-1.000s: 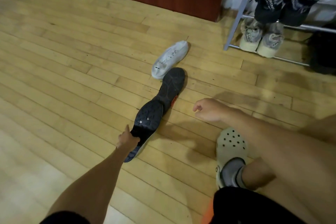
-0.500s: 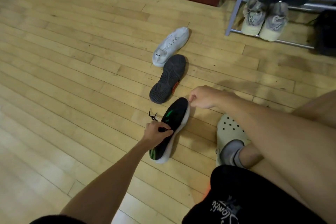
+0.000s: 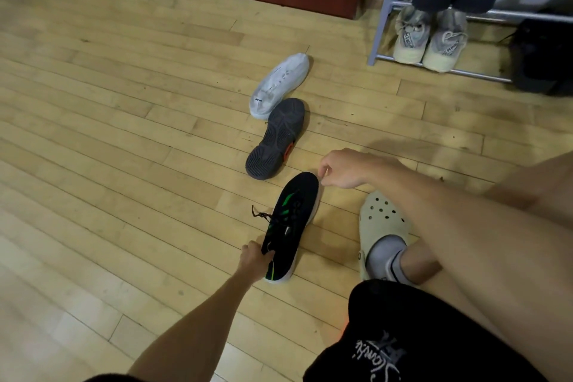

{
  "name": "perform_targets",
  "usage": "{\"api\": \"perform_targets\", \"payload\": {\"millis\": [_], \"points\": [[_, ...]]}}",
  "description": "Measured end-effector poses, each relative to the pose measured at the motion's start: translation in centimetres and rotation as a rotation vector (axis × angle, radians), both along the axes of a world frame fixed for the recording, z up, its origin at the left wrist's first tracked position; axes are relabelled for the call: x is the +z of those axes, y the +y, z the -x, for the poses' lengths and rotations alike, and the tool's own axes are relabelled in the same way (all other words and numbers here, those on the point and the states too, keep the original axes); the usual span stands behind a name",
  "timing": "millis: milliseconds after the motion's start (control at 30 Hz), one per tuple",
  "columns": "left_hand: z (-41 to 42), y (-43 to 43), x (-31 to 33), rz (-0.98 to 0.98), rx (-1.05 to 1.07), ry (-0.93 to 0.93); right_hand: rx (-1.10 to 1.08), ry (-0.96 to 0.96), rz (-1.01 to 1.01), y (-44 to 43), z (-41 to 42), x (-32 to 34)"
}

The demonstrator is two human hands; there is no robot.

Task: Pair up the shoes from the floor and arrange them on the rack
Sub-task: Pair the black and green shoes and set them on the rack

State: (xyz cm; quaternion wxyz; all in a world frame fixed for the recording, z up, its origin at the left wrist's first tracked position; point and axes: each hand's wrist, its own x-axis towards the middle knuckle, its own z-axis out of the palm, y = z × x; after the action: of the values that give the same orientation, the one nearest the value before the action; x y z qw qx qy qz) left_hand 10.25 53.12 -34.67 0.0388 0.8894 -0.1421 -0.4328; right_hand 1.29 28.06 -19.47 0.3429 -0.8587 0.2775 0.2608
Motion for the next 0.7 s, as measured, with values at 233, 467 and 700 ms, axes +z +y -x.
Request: {"api": "perform_targets", "payload": {"millis": [233, 467, 700], "points": [[0.4, 0.2, 0.1, 0.155, 0.392, 0.284, 0.001, 0.003, 0.0, 0.2, 0.6, 0.8], [1.4, -0.5, 3.5, 0.259, 0.476, 0.595, 0.037, 0.021, 0.007, 1.3, 0.0, 1.6], [0.1, -3.3, 8.5, 0.411, 0.494, 0.393, -0.075, -0.107, -0.005, 2.0, -1.2, 2.0]]}}
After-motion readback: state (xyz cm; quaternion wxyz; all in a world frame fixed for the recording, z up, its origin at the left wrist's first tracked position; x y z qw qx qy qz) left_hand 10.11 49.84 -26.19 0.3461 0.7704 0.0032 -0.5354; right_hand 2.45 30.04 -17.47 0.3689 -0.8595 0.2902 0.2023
